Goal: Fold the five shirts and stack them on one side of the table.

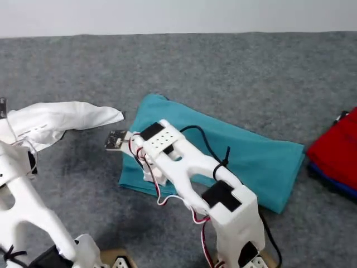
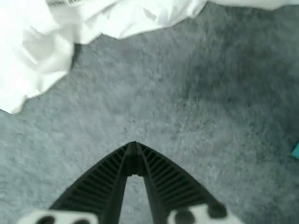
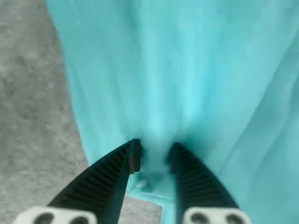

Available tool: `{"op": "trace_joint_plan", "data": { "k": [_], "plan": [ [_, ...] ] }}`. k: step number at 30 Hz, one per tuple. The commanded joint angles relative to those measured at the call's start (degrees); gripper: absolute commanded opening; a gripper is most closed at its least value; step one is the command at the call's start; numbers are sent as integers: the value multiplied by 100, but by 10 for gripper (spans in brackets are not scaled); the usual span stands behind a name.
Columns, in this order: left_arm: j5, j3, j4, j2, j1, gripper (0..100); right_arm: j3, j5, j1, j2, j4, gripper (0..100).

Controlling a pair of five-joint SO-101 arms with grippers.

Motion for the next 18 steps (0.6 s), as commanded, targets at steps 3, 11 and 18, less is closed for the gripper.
{"op": "trace_joint_plan", "data": {
  "k": [3, 11, 18],
  "plan": [
    [-53, 136, -70, -211, -35, 2, -712, -9, -48, 4, 444, 11],
    [-53, 110, -70, -211, -35, 2, -1530, 0, 365, -4, 1314, 11],
    [-53, 127, -70, -211, -9, 2, -1820, 44, 1112, 57, 1262, 11]
  ]
}}
